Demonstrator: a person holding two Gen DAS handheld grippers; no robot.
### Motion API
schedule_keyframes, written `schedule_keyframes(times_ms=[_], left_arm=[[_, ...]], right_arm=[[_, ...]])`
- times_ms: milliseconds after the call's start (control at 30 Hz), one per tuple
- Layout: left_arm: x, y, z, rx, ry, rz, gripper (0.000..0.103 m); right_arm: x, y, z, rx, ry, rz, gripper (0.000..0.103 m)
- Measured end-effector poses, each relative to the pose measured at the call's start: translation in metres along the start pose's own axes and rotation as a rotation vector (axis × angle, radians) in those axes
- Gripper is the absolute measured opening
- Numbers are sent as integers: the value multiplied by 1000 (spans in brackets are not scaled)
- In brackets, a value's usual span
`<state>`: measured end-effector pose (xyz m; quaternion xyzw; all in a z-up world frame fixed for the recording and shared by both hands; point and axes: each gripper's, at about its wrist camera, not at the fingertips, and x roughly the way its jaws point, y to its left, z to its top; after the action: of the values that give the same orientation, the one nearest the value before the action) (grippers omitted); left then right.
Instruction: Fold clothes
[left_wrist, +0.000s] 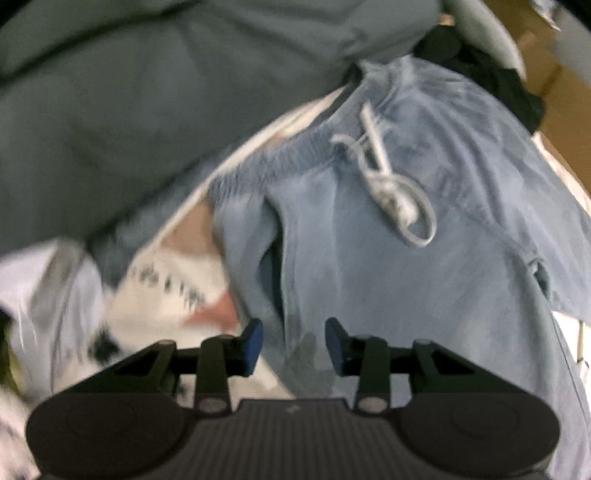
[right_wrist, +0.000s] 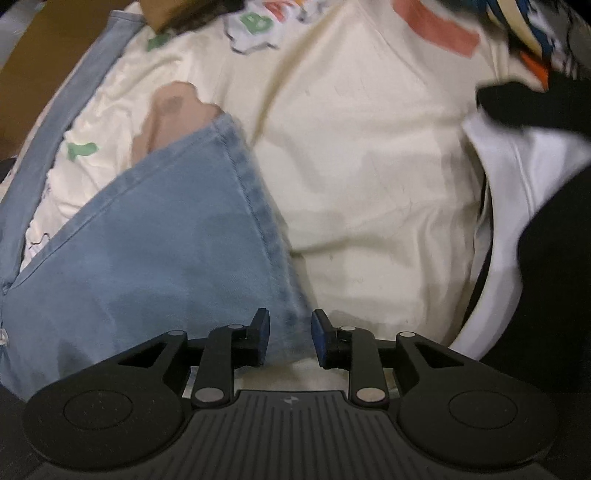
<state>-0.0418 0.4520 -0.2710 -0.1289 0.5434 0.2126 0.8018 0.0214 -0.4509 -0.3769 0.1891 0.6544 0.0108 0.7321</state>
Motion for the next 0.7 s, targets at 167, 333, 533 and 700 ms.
schedule_keyframes(times_ms=[167,333,533,700], left_arm=[[13,-9,24,12,-19,-49,40],[43,-20,46,61,-2,-55,39],[81,-3,68,49,39,-21,38],[106,27,74,-31,110,30,3]], right_arm=[[-10,19,4,-93,-46,-33,26],[-19,25,5,-112,-112,-73,26],[-20,26,3,-83,-100,-133,27],[-18,37,1,-101,-104,-138,27]])
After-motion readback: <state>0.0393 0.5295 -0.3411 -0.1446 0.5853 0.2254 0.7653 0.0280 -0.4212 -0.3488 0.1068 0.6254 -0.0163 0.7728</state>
